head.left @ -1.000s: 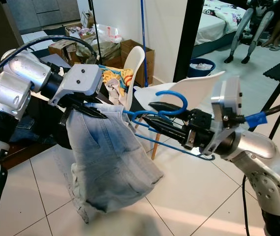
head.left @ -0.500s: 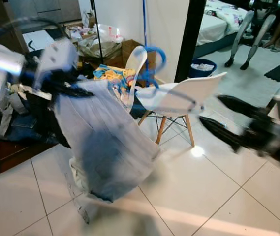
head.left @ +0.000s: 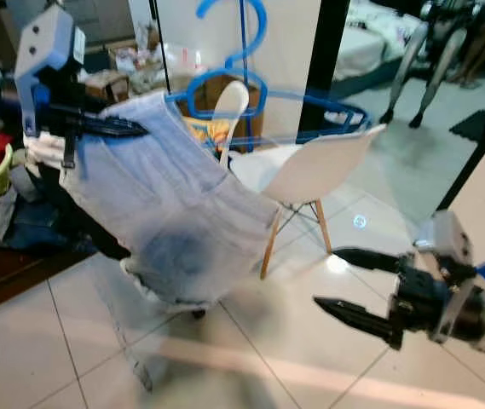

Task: Hang hanger

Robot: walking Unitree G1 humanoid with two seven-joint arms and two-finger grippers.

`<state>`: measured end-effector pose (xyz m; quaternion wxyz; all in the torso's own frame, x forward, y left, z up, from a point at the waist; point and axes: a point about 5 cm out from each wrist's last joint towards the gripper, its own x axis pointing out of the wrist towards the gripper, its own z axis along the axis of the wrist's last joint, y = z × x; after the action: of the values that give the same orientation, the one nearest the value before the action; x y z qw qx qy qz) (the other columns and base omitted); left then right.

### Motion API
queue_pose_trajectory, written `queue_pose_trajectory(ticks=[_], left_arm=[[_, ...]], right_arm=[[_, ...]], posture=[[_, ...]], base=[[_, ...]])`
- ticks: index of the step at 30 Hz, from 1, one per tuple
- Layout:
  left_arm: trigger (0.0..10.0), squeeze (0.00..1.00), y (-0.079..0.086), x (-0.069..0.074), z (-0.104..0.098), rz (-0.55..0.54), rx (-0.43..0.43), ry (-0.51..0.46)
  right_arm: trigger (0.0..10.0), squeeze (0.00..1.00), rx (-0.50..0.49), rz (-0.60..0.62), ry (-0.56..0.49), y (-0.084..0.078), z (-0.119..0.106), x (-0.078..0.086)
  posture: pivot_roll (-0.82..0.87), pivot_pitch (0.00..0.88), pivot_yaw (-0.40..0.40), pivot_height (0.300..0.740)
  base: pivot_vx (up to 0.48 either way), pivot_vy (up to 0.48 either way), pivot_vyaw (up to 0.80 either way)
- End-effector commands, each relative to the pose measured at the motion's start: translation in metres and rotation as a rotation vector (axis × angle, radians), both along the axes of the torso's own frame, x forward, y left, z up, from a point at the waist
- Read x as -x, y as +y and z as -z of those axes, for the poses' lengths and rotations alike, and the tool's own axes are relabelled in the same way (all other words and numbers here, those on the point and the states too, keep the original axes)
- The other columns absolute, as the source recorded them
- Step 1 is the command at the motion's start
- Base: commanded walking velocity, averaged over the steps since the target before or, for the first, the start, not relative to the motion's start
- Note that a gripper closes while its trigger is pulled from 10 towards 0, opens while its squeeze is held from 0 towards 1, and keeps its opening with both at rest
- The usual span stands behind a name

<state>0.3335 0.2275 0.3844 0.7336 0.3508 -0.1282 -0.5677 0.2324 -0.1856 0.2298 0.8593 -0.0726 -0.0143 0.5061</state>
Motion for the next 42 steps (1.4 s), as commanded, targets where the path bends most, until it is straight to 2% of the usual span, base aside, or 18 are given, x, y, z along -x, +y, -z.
queue_pose_trajectory(ticks=[1, 3, 4, 5, 6, 7, 8, 9, 10, 15, 16, 25, 28, 34, 39, 42], left_arm=[[0.5, 0.0, -0.008, 0.007, -0.014, 0.08, -0.015, -0.041], [0.5, 0.0, -0.008, 0.007, -0.014, 0.08, -0.015, -0.041], [1.1, 0.0, -0.011, 0.008, -0.016, 0.091, -0.031, -0.05], [1.1, 0.0, -0.011, 0.008, -0.016, 0.091, -0.031, -0.05], [2.9, 0.0, -0.014, 0.008, -0.021, 0.099, -0.038, -0.081], [6.0, 0.0, -0.017, 0.009, -0.027, 0.104, -0.042, -0.115], [6.0, 0.0, -0.017, 0.009, -0.027, 0.104, -0.042, -0.115], [7.4, 0.0, -0.02, 0.009, -0.032, 0.111, -0.036, -0.144], [7.9, 0.0, -0.022, 0.009, -0.035, 0.118, -0.031, -0.162], [8.2, 0.0, -0.023, 0.009, -0.036, 0.122, -0.029, -0.17], [8.8, 0.0, -0.024, 0.01, -0.038, 0.13, -0.022, -0.17], [8.6, 0.0, -0.031, 0.014, -0.047, 0.176, 0.013, -0.19], [8.2, 0.0, -0.037, 0.018, -0.052, 0.218, 0.025, -0.19], [8.4, 0.0, -0.039, 0.019, -0.053, 0.233, 0.025, -0.19], [8.5, 0.0, -0.041, 0.018, -0.054, 0.235, 0.026, -0.199], [8.5, 0.0, -0.042, 0.017, -0.054, 0.236, 0.025, -0.198]], right_arm=[[10.0, 0.0, 0.005, -0.006, -0.036, 0.006, -0.001, -0.003], [10.0, 0.0, 0.005, -0.006, -0.036, 0.006, -0.001, -0.003], [10.0, 0.0, -0.027, -0.007, -0.074, 0.013, -0.007, -0.01], [10.0, 0.0, -0.027, -0.007, -0.074, 0.013, -0.007, -0.01], [10.0, 0.0, -0.077, 0.029, -0.105, 0.019, -0.015, -0.022], [10.0, 0.0, -0.127, 0.054, -0.119, 0.023, -0.022, -0.03], [10.0, 0.0, -0.127, 0.054, -0.119, 0.023, -0.022, -0.03], [10.0, 0.0, -0.175, 0.033, -0.119, 0.027, -0.026, -0.032], [10.0, 0.0, -0.196, 0.01, -0.121, 0.029, -0.029, -0.03], [10.0, 0.0, -0.203, -0.009, -0.122, 0.03, -0.03, -0.028], [10.0, 0.0, -0.195, -0.014, -0.125, 0.03, -0.029, -0.027], [10.0, 0.0, -0.173, -0.043, -0.122, 0.032, -0.029, -0.024], [10.0, 0.0, -0.159, -0.043, -0.136, 0.04, -0.028, -0.029], [10.0, 0.0, -0.144, -0.037, -0.145, 0.043, -0.027, -0.032], [10.0, 0.0, -0.09, -0.053, -0.128, 0.04, -0.024, -0.029], [10.0, 0.0, -0.107, -0.06, -0.134, 0.035, -0.029, -0.027]], posture=[[0.01, 0.044, 0.043, 0.74], [0.01, 0.044, 0.043, 0.74], [0.01, 0.043, 0.042, 0.74], [0.01, 0.043, 0.042, 0.74], [0.01, 0.038, 0.037, 0.74], [0.01, 0.036, 0.033, 0.74], [0.01, 0.036, 0.033, 0.74], [0.01, 0.035, 0.031, 0.74], [0.01, 0.034, 0.03, 0.74], [0.01, 0.034, 0.03, 0.74], [0.01, 0.033, 0.031, 0.74], [0.01, 0.03, 0.037, 0.74], [0.01, 0.021, 0.046, 0.74], [0.01, 0.018, 0.048, 0.74], [0.0, 0.018, 0.05, 0.74], [0.0, 0.016, 0.05, 0.74]], base=[[0.0, 0.0, 0.0], [0.0, 0.0, 0.0], [0.0, 0.0, 0.0], [0.0, 0.0, 0.0], [0.0, 0.0, 0.0], [0.0, 0.0, 0.0], [0.0, 0.0, 0.0], [0.0, 0.0, 0.0], [0.0, 0.0, 0.0], [0.0, 0.0, 0.0], [0.0, 0.0, 0.0], [0.0, 0.0, 0.0], [0.0, 0.0, 0.0], [0.0, 0.0, 0.0], [0.0, 0.0, 0.0], [0.0, 0.0, 0.0]])
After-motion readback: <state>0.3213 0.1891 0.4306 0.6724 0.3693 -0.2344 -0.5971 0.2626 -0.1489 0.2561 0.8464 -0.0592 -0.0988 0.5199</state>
